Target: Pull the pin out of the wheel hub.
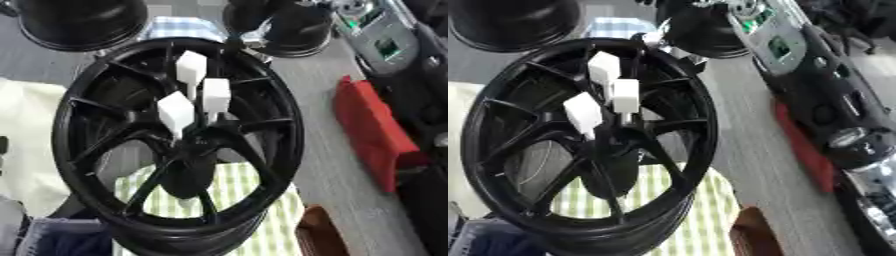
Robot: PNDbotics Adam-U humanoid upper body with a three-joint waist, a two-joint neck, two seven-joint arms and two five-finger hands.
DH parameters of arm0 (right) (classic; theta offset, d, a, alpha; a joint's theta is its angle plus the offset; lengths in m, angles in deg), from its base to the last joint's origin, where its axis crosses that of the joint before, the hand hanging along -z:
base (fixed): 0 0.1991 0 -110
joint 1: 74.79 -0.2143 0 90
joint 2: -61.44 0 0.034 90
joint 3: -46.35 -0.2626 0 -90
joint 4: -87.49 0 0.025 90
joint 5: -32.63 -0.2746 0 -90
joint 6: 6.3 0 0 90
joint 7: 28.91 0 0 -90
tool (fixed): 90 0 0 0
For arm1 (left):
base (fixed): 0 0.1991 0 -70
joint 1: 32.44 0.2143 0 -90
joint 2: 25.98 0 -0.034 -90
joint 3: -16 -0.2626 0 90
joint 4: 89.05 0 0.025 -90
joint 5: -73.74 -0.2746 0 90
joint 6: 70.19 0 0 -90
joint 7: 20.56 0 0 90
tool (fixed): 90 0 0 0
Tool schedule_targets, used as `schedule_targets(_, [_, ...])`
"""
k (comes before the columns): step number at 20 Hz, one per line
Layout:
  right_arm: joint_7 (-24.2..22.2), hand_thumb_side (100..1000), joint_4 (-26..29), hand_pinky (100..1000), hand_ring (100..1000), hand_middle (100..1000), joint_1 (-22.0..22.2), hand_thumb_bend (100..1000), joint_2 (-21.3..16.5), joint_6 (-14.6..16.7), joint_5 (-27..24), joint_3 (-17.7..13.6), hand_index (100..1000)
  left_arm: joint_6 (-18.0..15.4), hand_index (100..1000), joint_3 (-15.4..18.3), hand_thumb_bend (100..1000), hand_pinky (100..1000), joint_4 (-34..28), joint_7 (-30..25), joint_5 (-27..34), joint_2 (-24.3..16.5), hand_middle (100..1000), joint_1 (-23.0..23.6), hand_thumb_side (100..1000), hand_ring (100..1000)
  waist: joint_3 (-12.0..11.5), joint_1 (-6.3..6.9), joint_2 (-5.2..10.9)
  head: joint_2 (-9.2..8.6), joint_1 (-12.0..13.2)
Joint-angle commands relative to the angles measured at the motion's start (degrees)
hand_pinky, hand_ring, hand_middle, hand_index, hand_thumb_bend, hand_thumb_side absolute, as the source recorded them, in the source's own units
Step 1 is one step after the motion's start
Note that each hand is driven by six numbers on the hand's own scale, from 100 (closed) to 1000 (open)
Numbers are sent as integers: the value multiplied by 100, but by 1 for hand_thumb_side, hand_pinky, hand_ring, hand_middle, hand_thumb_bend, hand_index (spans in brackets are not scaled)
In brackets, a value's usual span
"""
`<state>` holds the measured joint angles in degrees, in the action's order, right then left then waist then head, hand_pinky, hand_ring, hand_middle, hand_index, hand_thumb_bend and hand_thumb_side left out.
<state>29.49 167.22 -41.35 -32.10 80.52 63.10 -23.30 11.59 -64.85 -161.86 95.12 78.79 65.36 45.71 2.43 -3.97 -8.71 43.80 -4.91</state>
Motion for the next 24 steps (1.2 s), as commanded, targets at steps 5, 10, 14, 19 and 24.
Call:
schedule_targets(5, [-258, 470, 194, 733, 742, 707, 135, 547, 96, -70, 269, -59, 797, -17, 739, -23, 767, 837, -44, -18, 91, -90, 577, -102, 472, 640, -34, 62, 69, 32, -26])
schedule_targets(10, [-429, 491, 402, 726, 740, 703, 199, 523, 120, -164, 195, -15, 808, -23, 739, -28, 766, 837, -59, -25, 116, -92, 576, -108, 473, 641, -39, 79, 29, 32, -24])
schedule_targets(14, [-513, 493, 647, 721, 738, 701, 197, 499, 97, -337, 15, 10, 808, -21, 739, -29, 766, 837, -62, -33, 120, -92, 576, -113, 473, 641, -41, 88, 15, 32, 3])
schedule_targets(19, [-548, 482, 925, 706, 726, 689, 144, 427, 35, -530, -191, -9, 803, -15, 740, -34, 764, 838, -58, -47, 122, -96, 577, -107, 475, 642, -33, 90, 11, 32, -33])
schedule_targets(24, [-770, 495, 1160, 698, 724, 688, 221, 424, -16, -849, -596, 79, 805, -12, 740, -36, 762, 839, -58, -68, 123, -101, 577, -110, 476, 643, -36, 94, 0, 32, -84])
